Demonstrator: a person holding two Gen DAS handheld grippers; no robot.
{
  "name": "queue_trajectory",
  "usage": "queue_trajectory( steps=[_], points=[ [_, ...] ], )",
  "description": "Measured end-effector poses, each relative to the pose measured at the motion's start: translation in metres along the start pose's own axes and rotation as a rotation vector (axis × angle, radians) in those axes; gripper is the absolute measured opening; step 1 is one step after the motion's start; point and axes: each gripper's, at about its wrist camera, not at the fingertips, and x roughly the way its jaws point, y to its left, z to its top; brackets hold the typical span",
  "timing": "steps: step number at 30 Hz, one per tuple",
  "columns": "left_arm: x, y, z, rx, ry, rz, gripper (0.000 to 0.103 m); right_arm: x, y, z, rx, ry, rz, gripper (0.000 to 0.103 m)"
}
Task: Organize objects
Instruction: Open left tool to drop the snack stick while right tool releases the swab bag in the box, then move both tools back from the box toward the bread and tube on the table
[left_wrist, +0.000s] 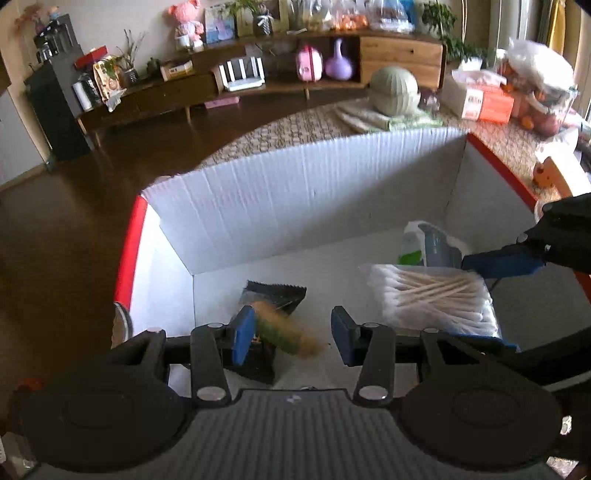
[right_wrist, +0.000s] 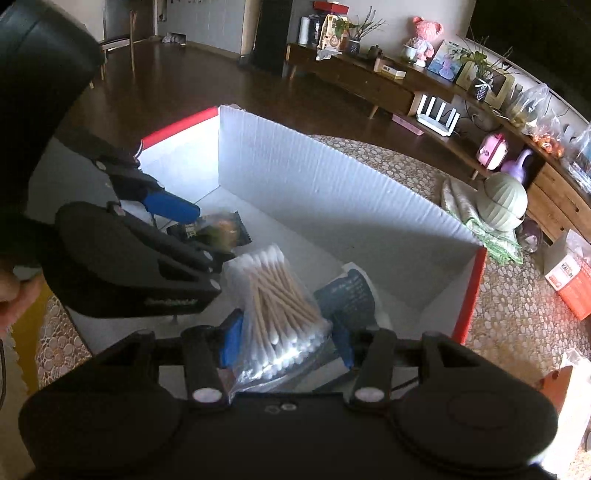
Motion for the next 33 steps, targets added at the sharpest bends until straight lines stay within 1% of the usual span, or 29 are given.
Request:
queue_trajectory(
  steps=[1, 3, 6, 7, 8, 9, 11, 15, 23, 33],
  points=[
    [0.002, -0.001, 0.000, 0.005, 0.006, -0.001, 0.045, 0.000, 0.000, 0.000, 0.001, -0.002, -0.002, 0.052],
    [0.003, -0.001, -0.001, 0.007, 0.014, -0.004, 0.045, 0.000, 0.000, 0.000, -0.003, -0.009, -0.001, 0.056],
    [0.002, 0.003, -0.003, -0.018, 0.013, -0.014, 0.045, -0.003, 0.000, -0.001, -0.006, -0.020, 0.000, 0.063],
    [0.001, 0.004, -0.002, -0.025, 0.006, -0.019, 0.046, -0.005, -0.001, -0.001, -0.003, -0.025, 0.001, 0.063],
    [-0.001, 0.004, -0.002, -0.030, -0.003, -0.016, 0.047, -0.008, -0.002, -0.002, 0.001, -0.031, 0.003, 0.063],
    [-0.003, 0.004, -0.002, -0.036, -0.013, -0.012, 0.052, -0.010, -0.002, -0.002, 0.003, -0.036, 0.004, 0.063],
    [-0.006, 0.006, -0.003, -0.052, -0.029, -0.012, 0.058, -0.016, -0.003, -0.002, 0.008, -0.045, 0.005, 0.064],
    [-0.016, 0.007, -0.005, -0.080, -0.054, 0.002, 0.058, -0.034, -0.004, -0.004, 0.007, -0.076, 0.012, 0.069],
    [-0.047, -0.002, -0.011, -0.072, -0.117, 0.020, 0.058, -0.078, -0.008, -0.017, 0.013, -0.136, 0.028, 0.069],
    [-0.097, -0.026, -0.020, -0.048, -0.190, 0.007, 0.058, -0.131, -0.020, -0.041, 0.052, -0.203, 0.029, 0.069]
  ],
)
